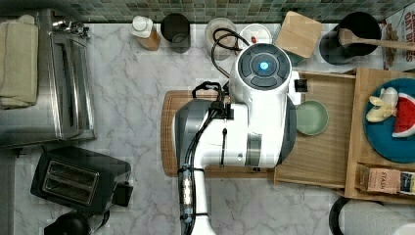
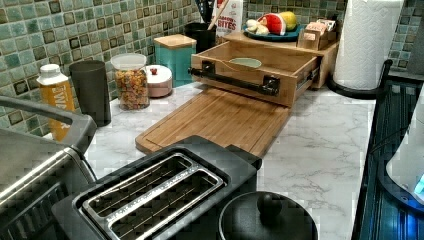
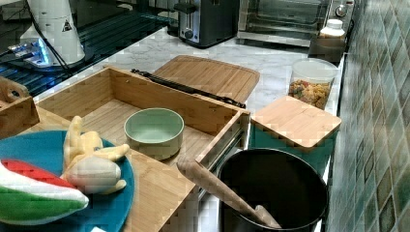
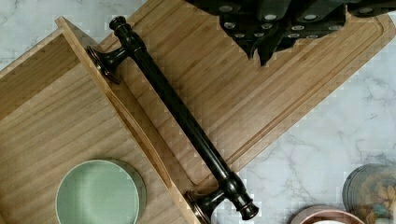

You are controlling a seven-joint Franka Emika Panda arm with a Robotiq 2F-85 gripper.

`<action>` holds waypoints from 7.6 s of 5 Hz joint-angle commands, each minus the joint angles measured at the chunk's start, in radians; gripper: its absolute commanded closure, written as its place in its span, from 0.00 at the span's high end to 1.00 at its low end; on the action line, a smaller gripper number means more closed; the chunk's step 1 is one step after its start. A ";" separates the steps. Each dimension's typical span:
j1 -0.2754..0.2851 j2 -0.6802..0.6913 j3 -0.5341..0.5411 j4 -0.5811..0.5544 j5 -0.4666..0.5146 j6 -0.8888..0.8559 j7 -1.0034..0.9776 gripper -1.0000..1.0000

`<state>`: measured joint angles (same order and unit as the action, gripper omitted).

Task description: Close the drawer.

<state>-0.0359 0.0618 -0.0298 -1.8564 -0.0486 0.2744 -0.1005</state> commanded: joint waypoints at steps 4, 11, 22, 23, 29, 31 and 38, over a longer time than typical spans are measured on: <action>0.011 0.002 0.025 -0.138 0.002 0.212 -0.244 0.00; 0.023 0.209 0.033 -0.202 -0.250 0.525 -0.440 0.00; -0.242 0.173 -0.099 -0.290 -0.222 0.592 -0.769 0.00; -0.306 0.184 -0.131 -0.247 -0.193 0.552 -0.831 0.00; -0.571 0.341 -0.168 0.038 -0.016 0.556 -1.227 0.00; -0.568 0.342 -0.172 0.038 -0.014 0.557 -1.227 0.00; -0.565 0.342 -0.175 0.038 -0.012 0.557 -1.229 0.00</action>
<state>-0.4636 0.4153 -0.0836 -1.9648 -0.0509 0.7769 -1.2822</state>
